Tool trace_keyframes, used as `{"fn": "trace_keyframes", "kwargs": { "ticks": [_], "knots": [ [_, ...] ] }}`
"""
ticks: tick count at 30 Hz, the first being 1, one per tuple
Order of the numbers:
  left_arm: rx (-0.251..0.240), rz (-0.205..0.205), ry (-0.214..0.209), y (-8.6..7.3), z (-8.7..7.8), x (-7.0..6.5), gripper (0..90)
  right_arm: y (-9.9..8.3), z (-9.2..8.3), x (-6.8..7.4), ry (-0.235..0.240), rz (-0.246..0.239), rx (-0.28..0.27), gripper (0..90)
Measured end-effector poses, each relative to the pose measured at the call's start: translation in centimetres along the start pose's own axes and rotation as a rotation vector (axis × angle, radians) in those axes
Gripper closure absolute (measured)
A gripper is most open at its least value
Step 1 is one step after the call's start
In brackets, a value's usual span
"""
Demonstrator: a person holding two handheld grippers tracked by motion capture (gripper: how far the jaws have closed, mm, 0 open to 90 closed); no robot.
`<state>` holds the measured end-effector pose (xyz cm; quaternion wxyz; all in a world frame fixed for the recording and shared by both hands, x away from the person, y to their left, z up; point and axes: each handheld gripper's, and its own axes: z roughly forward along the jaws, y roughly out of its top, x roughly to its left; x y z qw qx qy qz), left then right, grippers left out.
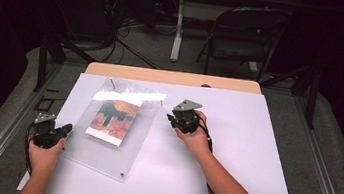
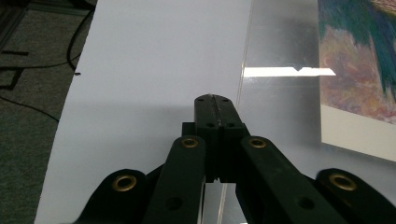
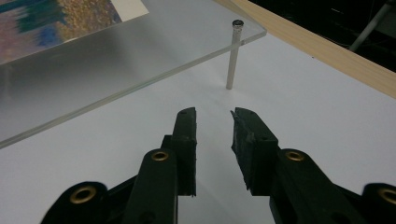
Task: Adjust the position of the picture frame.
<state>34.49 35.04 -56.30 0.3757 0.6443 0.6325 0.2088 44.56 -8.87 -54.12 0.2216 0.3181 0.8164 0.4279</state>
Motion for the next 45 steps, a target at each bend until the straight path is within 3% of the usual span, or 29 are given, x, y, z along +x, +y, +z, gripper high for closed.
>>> {"fn": "trace_keyframes", "kwargs": {
  "ticks": [10, 15, 21, 32, 37, 45],
  "knots": [
    [-0.017, -0.006, 0.009, 0.1, -0.2, -0.2, 89.7, 1.3, 5.2, -1.4, -0.026, 0.023, 0.025, 69.7],
    [-0.020, -0.011, 0.011, 0.0, -0.4, -0.2, 89.4, 1.6, 6.8, -2.1, -0.002, 0.071, 0.012, 70.0],
    [-0.017, -0.019, 0.012, -0.2, -0.6, -0.2, 89.7, 2.0, 8.1, -1.7, -0.007, 0.062, 0.010, 73.2],
    [-0.020, -0.019, 0.011, -0.4, -0.7, -0.1, 90.0, 2.5, 8.7, -2.0, -0.006, 0.063, 0.030, 83.9],
    [-0.022, -0.018, 0.011, -0.4, -0.6, -0.2, 89.9, 2.8, 8.5, -1.6, -0.031, 0.002, 0.059, 85.5],
    [-0.017, -0.003, -0.006, -0.3, -0.6, -0.4, 89.8, 2.5, 7.1, -1.7, -0.013, -0.019, 0.101, 85.7]
  ]
}}
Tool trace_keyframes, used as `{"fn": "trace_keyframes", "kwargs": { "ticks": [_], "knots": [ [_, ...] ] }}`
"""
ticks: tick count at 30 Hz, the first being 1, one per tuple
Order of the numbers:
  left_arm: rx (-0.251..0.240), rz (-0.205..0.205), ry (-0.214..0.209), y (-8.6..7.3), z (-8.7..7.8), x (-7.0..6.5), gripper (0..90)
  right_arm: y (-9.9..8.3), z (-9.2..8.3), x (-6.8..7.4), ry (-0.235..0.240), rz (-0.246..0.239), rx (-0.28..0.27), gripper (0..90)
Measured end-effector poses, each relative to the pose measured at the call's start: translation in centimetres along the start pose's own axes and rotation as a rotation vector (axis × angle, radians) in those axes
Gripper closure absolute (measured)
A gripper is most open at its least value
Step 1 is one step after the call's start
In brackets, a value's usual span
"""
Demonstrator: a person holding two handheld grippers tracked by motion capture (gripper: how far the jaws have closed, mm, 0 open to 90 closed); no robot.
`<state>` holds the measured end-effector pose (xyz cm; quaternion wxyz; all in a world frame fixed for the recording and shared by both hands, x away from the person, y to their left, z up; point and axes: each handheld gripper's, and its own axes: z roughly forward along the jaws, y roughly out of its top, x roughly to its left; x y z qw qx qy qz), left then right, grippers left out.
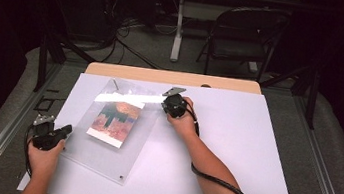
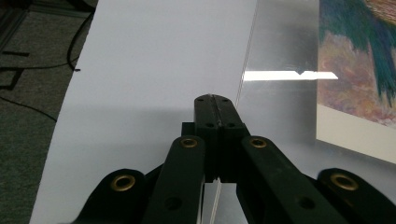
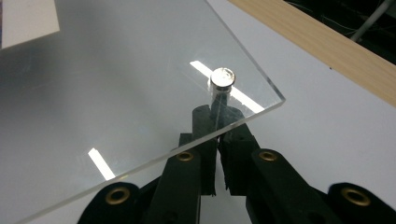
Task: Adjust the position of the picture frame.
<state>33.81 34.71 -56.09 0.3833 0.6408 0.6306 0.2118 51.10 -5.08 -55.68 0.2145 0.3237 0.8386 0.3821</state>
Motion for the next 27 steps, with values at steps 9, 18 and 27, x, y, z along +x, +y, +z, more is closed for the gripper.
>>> {"fn": "trace_keyframes", "kwargs": {
  "ticks": [9, 18, 27],
  "knots": [
    [0.017, 0.053, -0.028, 0.2, 0.5, -1.5, 89.3, -2.6, -3.9, 0.1, -0.014, -0.002, 0.029, 85.7],
    [0.018, 0.095, -0.078, 0.4, 0.4, -2.8, 88.0, -6.0, -9.3, 1.0, -0.034, -0.009, 0.060, 85.8],
    [0.002, 0.110, -0.216, 0.5, -1.3, -6.9, 86.0, -9.2, -13.3, 3.4, -0.023, -0.024, 0.057, 85.4]
  ]
}}
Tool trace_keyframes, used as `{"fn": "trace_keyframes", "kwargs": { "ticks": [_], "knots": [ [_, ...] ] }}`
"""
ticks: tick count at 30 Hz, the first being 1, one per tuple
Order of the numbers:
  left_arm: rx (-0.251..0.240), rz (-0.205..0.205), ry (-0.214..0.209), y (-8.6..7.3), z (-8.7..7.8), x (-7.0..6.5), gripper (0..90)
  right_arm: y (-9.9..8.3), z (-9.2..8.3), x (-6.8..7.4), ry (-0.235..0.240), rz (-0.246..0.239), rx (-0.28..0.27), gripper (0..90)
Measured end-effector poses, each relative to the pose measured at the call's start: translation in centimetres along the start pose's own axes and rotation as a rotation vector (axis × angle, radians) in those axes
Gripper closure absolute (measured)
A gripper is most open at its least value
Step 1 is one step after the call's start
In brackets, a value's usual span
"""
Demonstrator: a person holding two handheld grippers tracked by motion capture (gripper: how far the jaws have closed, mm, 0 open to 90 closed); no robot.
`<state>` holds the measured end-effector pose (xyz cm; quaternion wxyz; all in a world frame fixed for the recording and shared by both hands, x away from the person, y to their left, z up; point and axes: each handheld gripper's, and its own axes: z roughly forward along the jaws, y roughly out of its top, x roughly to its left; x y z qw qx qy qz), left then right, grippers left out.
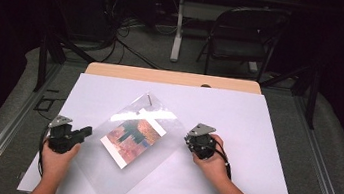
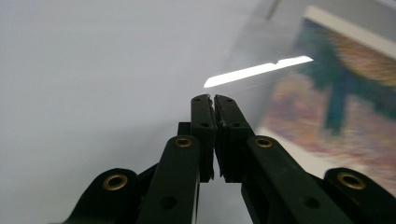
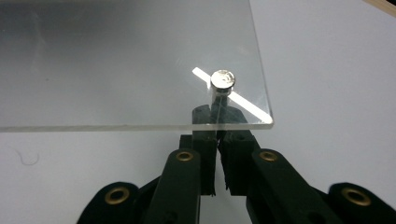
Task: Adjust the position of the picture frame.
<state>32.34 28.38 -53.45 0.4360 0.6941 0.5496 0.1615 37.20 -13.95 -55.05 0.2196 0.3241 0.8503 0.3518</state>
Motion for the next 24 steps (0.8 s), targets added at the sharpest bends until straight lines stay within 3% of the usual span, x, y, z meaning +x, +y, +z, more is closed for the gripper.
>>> {"fn": "trace_keyframes", "kwargs": {
  "ticks": [3, 5, 6, 7, 8, 11, 13, 17, 19, 20, 24],
  "knots": [
    [0.020, 0.019, -0.083, -0.2, 0.0, -3.1, 81.8, -0.5, 0.0, -0.5, 0.045, 0.036, -0.035, 83.1],
    [0.043, 0.065, -0.128, -0.6, 0.1, -5.7, 79.9, -0.8, 0.1, -1.1, 0.085, 0.072, -0.059, 81.9],
    [0.043, 0.065, -0.128, -0.6, 0.1, -5.7, 78.8, -0.9, 0.1, -1.2, 0.099, 0.072, -0.070, 80.8],
    [0.054, 0.078, -0.142, -0.8, 0.1, -6.6, 78.8, -0.9, 0.1, -1.2, 0.099, 0.072, -0.070, 80.8],
    [0.077, 0.112, -0.181, -1.2, 0.3, -8.7, 77.6, -0.8, 0.1, -1.4, 0.111, 0.062, -0.093, 78.0],
    [0.110, 0.169, -0.196, -1.8, 0.7, -11.8, 78.5, -0.6, 0.1, -1.5, 0.116, 0.052, -0.100, 78.5],
    [0.136, 0.184, -0.239, -2.3, 0.8, -13.4, 81.6, -0.5, 0.3, -1.4, 0.122, 0.041, -0.104, 80.1],
    [0.173, 0.229, -0.260, -3.4, 1.2, -16.4, 89.2, -0.4, 0.3, -1.5, 0.127, 0.025, -0.110, 81.7],
    [0.193, 0.244, -0.279, -3.6, 1.3, -16.9, 89.9, -0.4, 0.4, -1.6, 0.133, 0.024, -0.108, 81.9],
    [0.217, 0.257, -0.281, -4.2, 1.6, -18.0, 90.0, -0.3, 0.3, -1.5, 0.129, 0.013, -0.103, 82.8],
    [0.260, 0.306, -0.238, -5.3, 2.1, -19.2, 90.0, -0.2, 0.3, -1.3, 0.110, 0.000, -0.094, 83.7]
  ]
}}
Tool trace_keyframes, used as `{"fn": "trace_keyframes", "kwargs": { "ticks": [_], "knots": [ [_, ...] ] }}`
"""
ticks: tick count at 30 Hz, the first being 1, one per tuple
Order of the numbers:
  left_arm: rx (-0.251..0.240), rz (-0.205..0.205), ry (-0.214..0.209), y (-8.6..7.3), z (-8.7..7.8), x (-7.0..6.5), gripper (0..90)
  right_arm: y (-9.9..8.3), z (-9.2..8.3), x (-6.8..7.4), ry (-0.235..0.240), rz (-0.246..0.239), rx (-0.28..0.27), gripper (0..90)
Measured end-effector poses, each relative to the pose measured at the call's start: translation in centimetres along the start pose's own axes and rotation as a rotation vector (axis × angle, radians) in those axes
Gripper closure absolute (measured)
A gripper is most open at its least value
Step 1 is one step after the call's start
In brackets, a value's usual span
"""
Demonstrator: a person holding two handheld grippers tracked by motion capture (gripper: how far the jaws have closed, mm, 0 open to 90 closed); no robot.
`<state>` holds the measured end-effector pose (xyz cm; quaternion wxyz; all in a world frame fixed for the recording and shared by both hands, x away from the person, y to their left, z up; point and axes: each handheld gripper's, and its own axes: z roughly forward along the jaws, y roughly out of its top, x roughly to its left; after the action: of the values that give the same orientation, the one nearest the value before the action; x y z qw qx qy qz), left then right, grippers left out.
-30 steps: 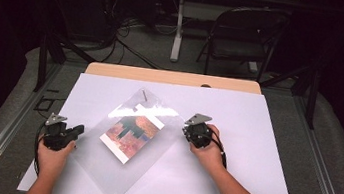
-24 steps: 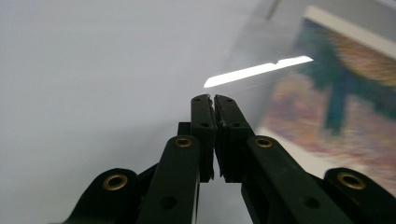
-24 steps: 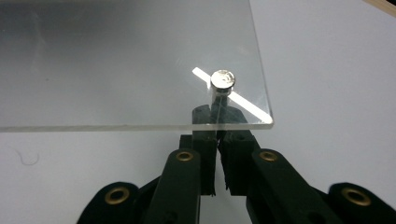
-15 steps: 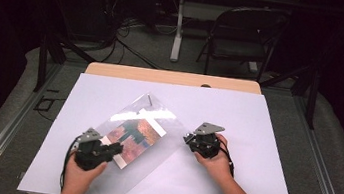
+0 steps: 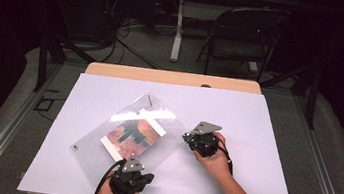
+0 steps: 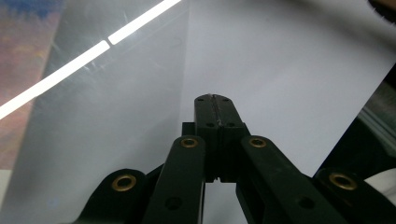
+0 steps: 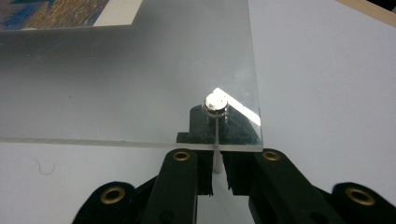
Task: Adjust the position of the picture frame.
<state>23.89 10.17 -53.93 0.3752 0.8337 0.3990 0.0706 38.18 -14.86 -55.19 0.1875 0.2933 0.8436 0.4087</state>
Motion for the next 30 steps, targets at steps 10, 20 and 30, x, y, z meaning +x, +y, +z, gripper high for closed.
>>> {"fn": "trace_keyframes", "kwargs": {
  "ticks": [10, 20, 30],
  "knots": [
    [0.032, 0.016, 0.075, 0.0, 0.3, -0.3, 90.0, 0.1, -0.1, 0.4, -0.028, -0.002, 0.007, 84.7],
    [0.014, 0.058, 0.088, 0.6, 0.8, -0.1, 90.0, -0.2, -1.3, 0.2, -0.072, 0.002, 0.024, 85.4],
    [0.013, -0.014, 0.069, 2.4, 1.5, 2.8, 90.0, -1.7, -3.9, -0.4, -0.142, 0.051, 0.038, 85.5]
  ]
}}
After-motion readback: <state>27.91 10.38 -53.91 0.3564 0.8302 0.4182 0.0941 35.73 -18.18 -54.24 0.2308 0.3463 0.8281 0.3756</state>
